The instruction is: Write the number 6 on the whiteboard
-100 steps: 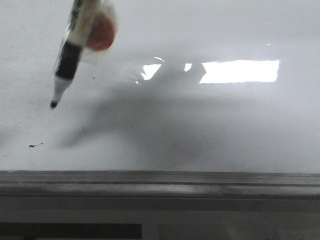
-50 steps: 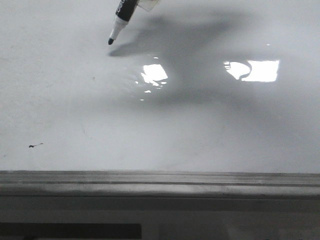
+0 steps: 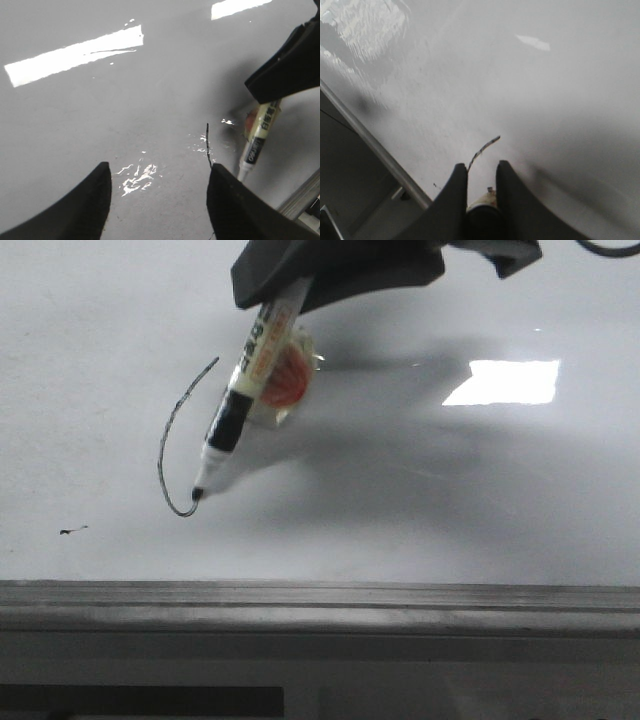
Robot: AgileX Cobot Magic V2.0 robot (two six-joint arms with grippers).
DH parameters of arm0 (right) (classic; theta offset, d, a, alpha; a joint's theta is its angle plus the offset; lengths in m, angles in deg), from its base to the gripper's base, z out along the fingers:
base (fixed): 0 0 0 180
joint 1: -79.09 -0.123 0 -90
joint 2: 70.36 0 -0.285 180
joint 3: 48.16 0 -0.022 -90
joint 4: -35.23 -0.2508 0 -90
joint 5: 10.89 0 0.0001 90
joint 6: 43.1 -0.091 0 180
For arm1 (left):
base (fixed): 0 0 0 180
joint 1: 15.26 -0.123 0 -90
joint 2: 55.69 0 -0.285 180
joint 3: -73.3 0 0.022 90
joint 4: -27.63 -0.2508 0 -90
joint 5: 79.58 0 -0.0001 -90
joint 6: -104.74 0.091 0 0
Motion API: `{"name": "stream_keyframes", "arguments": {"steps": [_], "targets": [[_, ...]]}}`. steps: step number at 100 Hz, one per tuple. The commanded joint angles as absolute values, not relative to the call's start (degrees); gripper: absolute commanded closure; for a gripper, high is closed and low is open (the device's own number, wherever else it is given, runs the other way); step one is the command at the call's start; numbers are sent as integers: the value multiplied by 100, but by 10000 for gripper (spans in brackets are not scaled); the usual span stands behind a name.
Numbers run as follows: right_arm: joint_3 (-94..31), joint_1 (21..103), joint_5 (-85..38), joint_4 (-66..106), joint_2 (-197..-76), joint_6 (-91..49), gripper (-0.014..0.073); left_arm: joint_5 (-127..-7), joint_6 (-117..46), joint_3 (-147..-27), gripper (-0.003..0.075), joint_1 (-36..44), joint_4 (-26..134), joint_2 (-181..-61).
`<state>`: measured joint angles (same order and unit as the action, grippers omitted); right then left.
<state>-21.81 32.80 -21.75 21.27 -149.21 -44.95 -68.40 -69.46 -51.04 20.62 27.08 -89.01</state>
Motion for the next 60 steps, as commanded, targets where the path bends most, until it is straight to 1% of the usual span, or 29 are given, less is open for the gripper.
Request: {"name": "stream_keyframes", "arguments": {"steps": [1, 22, 46, 53, 60], "targets": [[-2458, 3347, -1411, 2379, -14793, -4360, 657, -7257, -7010, -5310, 332, 2051, 2763, -8916], [-2684, 3287, -1877, 2240, -15165, -4360, 657, -7257, -7010, -5310, 332, 2051, 2763, -8916], [-2684, 2777, -1883, 2182, -14551, -4360, 657, -7265, -7010, -5310, 332, 2083, 2935, -8991], [-2684, 2612, -1896, 2182, -14524, -4360, 657, -7304, -6981, -5310, 332, 2303, 3101, -9120], [-2684, 2509, -1906, 2230, -14563, -4350, 657, -7304, -6808, -5310, 332, 2711, 3131, -9357]]}}
